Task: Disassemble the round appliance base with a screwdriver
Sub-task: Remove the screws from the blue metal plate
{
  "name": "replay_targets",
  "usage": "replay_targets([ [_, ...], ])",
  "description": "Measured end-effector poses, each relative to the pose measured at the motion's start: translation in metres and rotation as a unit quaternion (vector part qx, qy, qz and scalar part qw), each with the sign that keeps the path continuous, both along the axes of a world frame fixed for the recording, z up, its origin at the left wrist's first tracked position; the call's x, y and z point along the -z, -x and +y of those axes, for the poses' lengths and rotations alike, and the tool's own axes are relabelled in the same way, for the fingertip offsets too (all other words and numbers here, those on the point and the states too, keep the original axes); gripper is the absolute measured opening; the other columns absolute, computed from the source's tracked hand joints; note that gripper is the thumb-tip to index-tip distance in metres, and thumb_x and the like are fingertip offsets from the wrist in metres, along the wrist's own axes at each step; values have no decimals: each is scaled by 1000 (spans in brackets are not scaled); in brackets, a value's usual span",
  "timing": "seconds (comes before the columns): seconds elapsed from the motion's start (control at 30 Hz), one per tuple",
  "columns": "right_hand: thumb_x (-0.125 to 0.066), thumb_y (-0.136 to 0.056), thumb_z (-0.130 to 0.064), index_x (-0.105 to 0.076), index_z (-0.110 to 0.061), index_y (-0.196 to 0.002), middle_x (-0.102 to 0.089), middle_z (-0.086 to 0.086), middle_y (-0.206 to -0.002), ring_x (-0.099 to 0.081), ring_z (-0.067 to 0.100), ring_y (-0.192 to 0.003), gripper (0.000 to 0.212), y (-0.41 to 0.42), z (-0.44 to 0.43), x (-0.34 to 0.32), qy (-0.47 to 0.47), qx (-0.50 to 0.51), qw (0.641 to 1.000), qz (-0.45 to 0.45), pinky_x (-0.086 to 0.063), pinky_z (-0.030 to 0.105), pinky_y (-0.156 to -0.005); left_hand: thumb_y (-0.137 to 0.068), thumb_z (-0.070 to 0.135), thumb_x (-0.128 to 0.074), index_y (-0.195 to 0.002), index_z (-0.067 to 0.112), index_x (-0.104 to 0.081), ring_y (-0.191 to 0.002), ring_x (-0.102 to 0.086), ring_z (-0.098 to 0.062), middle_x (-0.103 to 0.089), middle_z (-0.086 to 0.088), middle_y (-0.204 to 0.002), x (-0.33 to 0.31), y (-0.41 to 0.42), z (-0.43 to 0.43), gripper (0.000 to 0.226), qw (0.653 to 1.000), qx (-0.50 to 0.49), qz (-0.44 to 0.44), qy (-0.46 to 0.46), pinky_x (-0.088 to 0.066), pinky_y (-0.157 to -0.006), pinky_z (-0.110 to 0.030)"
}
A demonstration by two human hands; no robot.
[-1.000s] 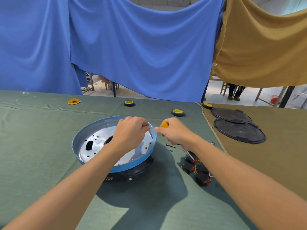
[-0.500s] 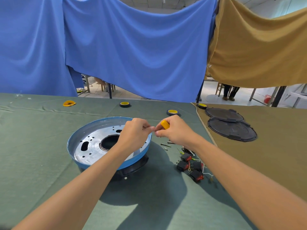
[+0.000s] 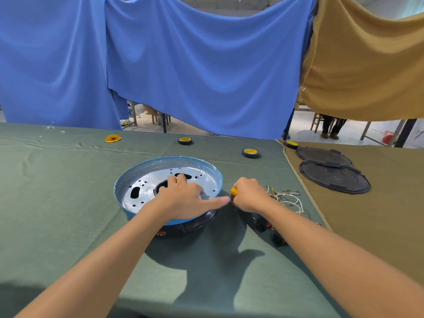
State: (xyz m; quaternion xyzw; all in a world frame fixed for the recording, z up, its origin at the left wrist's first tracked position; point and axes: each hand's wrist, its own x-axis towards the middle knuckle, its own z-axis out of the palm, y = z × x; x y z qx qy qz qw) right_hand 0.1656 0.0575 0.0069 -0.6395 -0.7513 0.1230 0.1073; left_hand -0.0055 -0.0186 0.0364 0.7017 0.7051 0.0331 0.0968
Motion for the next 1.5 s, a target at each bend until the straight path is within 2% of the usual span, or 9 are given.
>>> replay_targets([
  [0.2, -56, -80, -17, -45, -13, -69, -52, 10, -79, -55, 34, -77, 16, 1, -9, -5, -10, 26, 999, 42, -36, 31, -55, -65, 83, -57, -142, 36, -31, -118, -43, -35, -48, -13, -128, 7, 5, -22, 95, 988, 58, 144, 12, -33, -98, -49],
  [0.33, -53, -89, -25, -42, -14, -62, -47, 5, -67, -48, 29, -68, 31, 3, -18, -16, -29, 18, 994, 105, -33, 30, -53, -73, 55, -63, -140, 31, -37, -100, -48, -32, -56, -8, -108, 9, 7, -27, 76, 985, 85, 143, -48, -45, -88, -45],
  [0.43, -50, -94, -32, -32, -17, -56, -38, 2, -57, -40, 27, -64, 45, 4, -24, -41, -78, 9, 972, 222, -33, 33, -56, -73, 52, -61, -140, 30, -39, -91, -47, -29, -48, -3, -90, 8, 7, -29, 73, 981, 97, 149, -72, -45, -75, -39],
  [0.5, -48, -95, -41, -38, -13, -56, -47, 6, -54, -48, 30, -65, 49, 2, -25, -65, -132, -7, 957, 257, -41, 34, -64, -72, 52, -62, -140, 29, -40, -90, -47, -29, -46, -2, -87, 7, 6, -30, 74, 980, 97, 154, -78, -43, -72, -37],
  [0.6, -42, -94, -54, -52, -6, -59, -66, 5, -62, -59, 27, -72, 60, 2, -21, -93, -190, -20, 960, 204, -49, 36, -71, -72, 51, -62, -141, 29, -39, -93, -47, -29, -48, -3, -93, 7, 6, -28, 76, 982, 92, 148, -73, -45, -75, -39],
  [0.8, -46, -97, -43, -34, -16, -55, -61, -1, -51, -48, 11, -50, 51, 14, -7, -102, -278, -93, 932, 212, -40, 31, -64, -73, 51, -63, -141, 27, -38, -99, -40, -27, -48, -4, -101, 6, 5, -24, 76, 989, 83, 114, -45, -44, -75, -41],
  [0.97, -47, -96, -47, -38, -17, -57, -42, 1, -51, -39, 16, -50, 51, 29, 1, -88, -281, -143, 934, 168, -43, 39, -64, -73, 52, -63, -140, 28, -38, -96, -38, -27, -45, -3, -98, 5, 2, -22, 76, 989, 76, 118, -45, -47, -76, -41],
  [1.13, -46, -95, -49, -44, -15, -60, -45, 3, -54, -44, 20, -54, 49, 35, 12, -82, -256, -150, 942, 158, -49, 43, -68, -70, 46, -65, -138, 26, -39, -93, -36, -28, -43, -4, -95, 6, 0, -19, 75, 989, 69, 122, -43, -49, -84, -45],
  [1.5, -48, -95, -48, -38, -14, -57, -37, 2, -52, -36, 19, -51, 52, 45, 27, -76, -194, -152, 961, 127, -36, 35, -55, -72, 54, -64, -140, 25, -42, -92, -42, -28, -37, 0, -79, -3, 5, -9, 76, 990, 79, 97, -68, -43, -67, -37],
])
